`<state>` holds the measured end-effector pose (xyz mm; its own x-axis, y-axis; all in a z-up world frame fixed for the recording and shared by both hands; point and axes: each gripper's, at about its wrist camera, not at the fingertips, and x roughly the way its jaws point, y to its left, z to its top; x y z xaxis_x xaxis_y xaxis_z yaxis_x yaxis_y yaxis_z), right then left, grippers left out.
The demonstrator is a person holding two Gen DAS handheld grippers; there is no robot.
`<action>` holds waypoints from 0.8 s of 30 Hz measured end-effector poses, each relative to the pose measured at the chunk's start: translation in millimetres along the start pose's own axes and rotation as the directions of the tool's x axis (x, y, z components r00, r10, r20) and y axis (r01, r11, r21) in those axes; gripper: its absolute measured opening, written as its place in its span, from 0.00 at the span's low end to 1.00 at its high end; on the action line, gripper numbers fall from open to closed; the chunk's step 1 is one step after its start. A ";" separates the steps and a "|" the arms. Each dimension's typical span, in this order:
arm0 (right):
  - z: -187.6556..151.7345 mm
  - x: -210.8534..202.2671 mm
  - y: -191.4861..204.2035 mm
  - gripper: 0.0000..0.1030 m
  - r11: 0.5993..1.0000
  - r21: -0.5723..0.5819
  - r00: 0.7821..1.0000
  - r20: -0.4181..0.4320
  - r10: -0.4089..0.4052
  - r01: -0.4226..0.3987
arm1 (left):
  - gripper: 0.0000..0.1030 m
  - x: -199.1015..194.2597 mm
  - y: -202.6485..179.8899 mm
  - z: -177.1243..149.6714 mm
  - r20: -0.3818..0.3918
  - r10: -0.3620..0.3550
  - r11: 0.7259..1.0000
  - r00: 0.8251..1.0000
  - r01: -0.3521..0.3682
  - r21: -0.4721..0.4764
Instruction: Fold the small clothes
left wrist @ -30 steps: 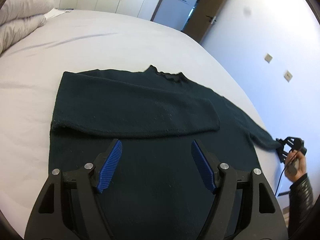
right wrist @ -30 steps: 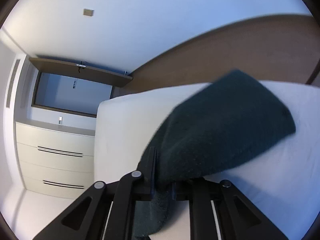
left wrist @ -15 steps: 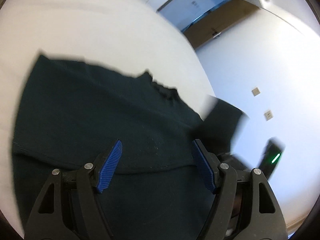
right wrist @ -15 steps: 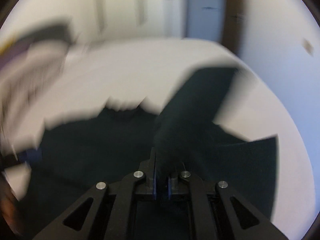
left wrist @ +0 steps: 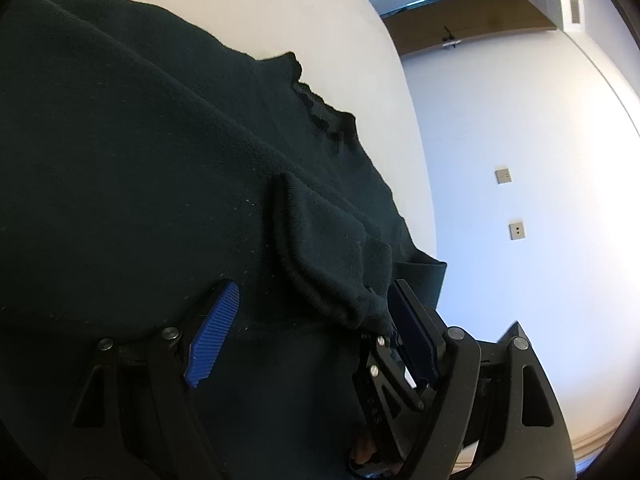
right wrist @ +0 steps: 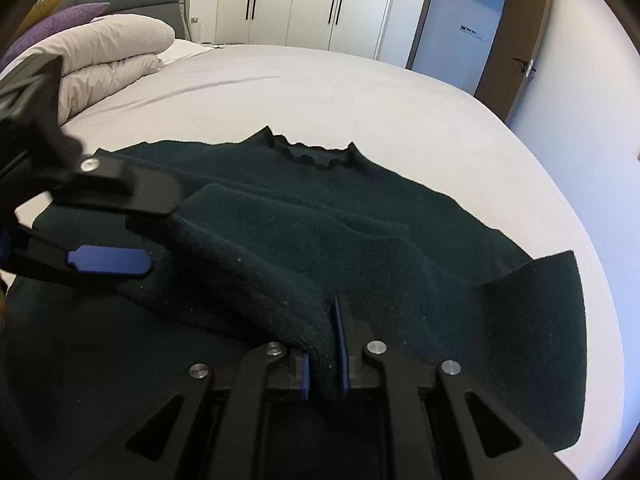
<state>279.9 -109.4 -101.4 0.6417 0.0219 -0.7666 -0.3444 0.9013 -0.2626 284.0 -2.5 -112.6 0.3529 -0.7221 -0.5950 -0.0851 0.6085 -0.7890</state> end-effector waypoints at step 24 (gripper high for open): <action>-166.4 -47.4 -171.1 0.69 0.028 0.874 0.816 0.442 0.373 -0.486 | 0.07 -27.6 -89.2 5.7 0.215 0.017 0.934 0.976 -0.092 0.344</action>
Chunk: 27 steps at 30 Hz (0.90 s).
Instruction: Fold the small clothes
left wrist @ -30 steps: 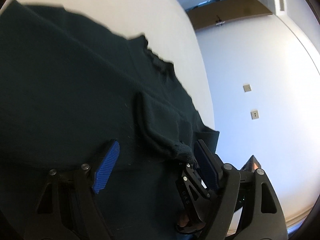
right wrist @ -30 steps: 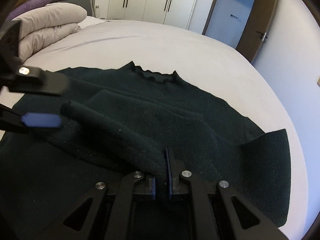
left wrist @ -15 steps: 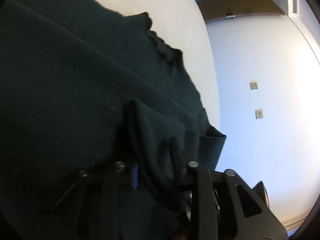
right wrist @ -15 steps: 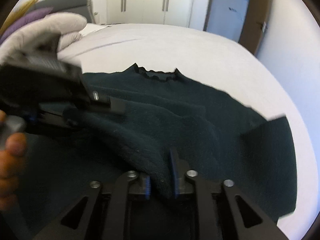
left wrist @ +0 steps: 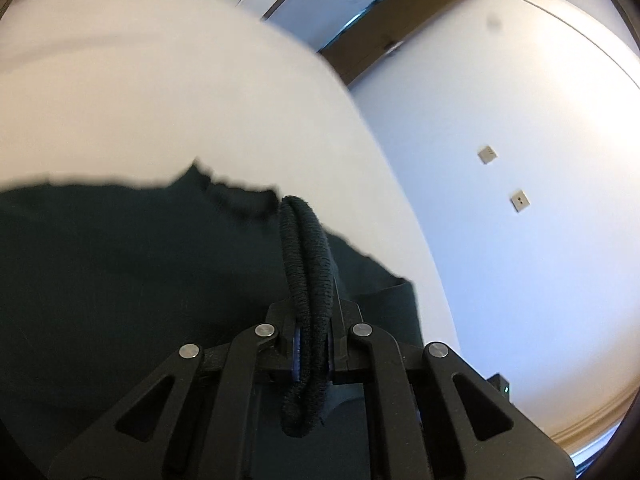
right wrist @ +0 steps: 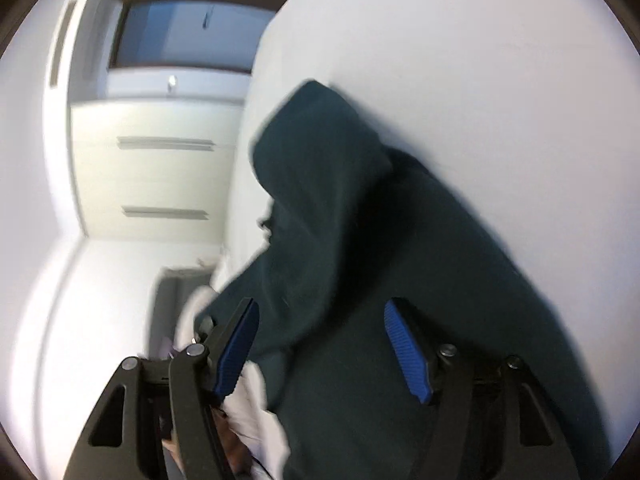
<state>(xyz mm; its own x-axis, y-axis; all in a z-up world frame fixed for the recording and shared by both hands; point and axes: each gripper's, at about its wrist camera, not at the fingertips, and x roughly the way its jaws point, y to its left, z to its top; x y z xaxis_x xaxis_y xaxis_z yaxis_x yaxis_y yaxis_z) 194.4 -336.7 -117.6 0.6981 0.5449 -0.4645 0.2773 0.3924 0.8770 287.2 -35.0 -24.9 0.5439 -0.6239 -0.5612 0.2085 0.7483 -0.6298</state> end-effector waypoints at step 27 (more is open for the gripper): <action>69.4 53.6 10.4 0.73 0.987 0.063 0.970 0.201 0.136 -0.151 | 0.07 10.6 115.0 -40.0 -0.030 0.139 0.988 0.990 -0.141 -0.066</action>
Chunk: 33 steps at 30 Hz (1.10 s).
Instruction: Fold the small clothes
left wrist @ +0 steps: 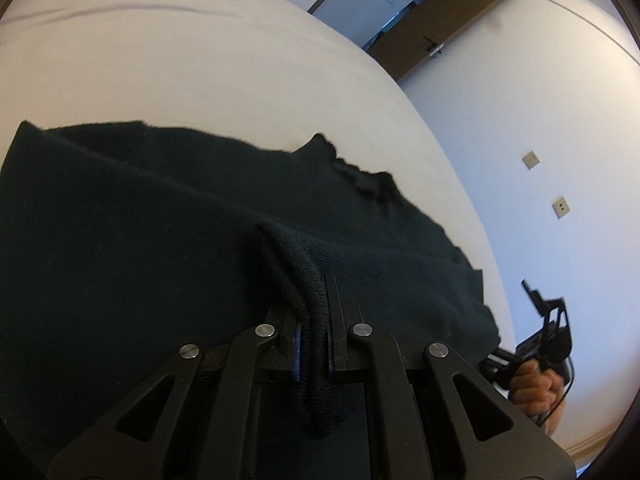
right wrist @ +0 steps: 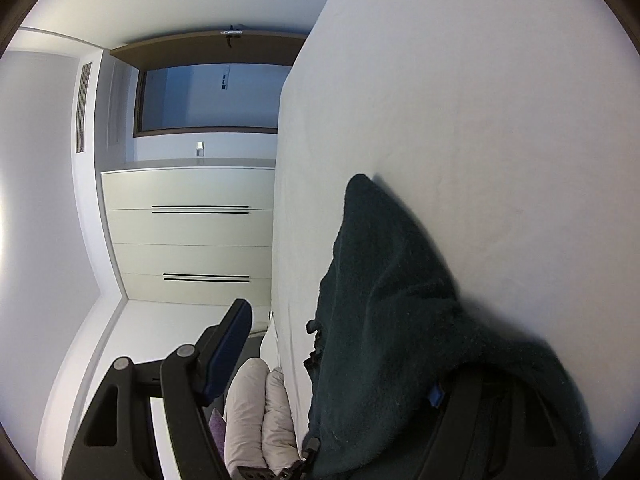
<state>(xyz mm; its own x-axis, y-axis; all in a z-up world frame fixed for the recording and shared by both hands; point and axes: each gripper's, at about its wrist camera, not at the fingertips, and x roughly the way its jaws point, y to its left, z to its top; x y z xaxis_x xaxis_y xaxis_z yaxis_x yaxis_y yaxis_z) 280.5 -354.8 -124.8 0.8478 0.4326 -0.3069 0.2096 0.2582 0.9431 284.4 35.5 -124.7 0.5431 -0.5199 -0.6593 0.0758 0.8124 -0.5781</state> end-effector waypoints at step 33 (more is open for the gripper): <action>-2.7 2.8 57.7 0.77 0.981 -0.176 0.963 -0.269 0.031 -0.080 | 0.12 -7.0 -68.8 -2.9 0.029 0.284 0.904 0.958 -0.277 0.326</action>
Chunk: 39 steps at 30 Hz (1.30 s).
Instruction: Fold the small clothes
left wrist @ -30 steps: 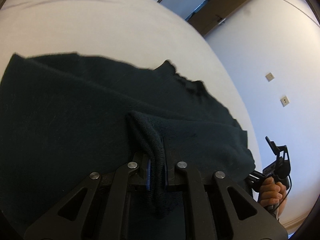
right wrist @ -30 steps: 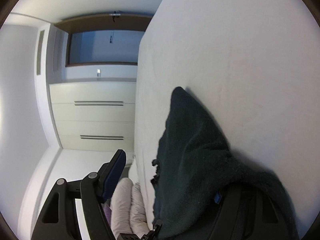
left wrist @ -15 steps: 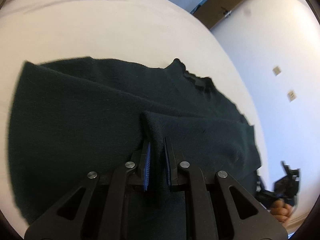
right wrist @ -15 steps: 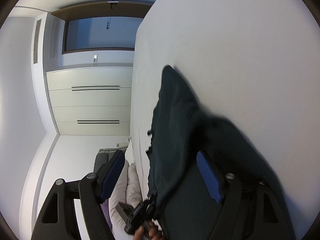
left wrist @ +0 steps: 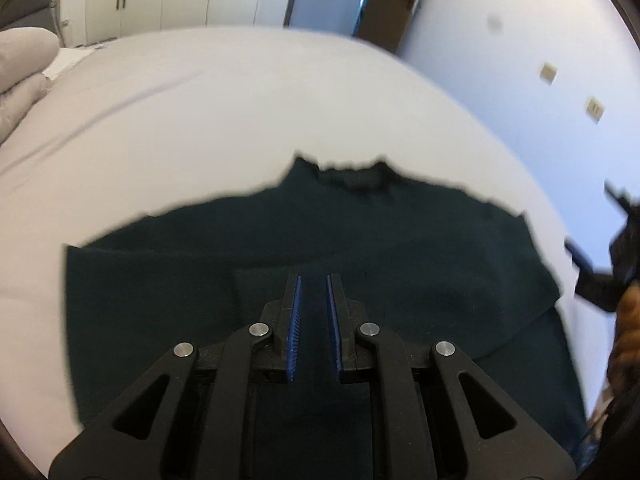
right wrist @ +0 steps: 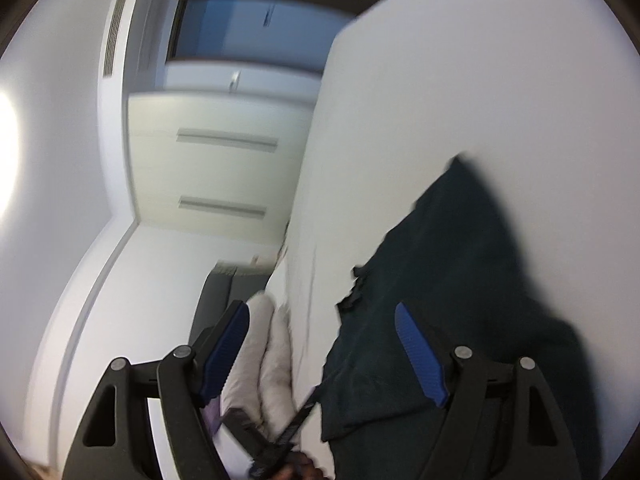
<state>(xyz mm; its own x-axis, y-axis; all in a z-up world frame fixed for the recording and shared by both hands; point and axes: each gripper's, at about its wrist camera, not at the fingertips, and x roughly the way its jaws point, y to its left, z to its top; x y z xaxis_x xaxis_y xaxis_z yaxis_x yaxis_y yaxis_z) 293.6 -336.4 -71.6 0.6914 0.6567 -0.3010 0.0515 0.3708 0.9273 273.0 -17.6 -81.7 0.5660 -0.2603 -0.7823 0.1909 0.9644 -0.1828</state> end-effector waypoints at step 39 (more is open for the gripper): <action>-85.8 -2.9 -24.2 0.59 0.940 -0.227 0.943 -0.158 -0.292 0.254 | 0.13 -48.6 33.7 -67.7 0.033 0.049 0.997 0.998 -0.047 -0.059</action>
<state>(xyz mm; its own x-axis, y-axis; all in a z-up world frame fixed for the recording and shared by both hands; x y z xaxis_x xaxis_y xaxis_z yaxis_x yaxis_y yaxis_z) 228.6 -290.9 -112.3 0.5236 0.6144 -0.5902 0.0601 0.6644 0.7450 197.6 30.6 -90.1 0.6008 -0.2142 -0.7702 0.1165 0.9766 -0.1808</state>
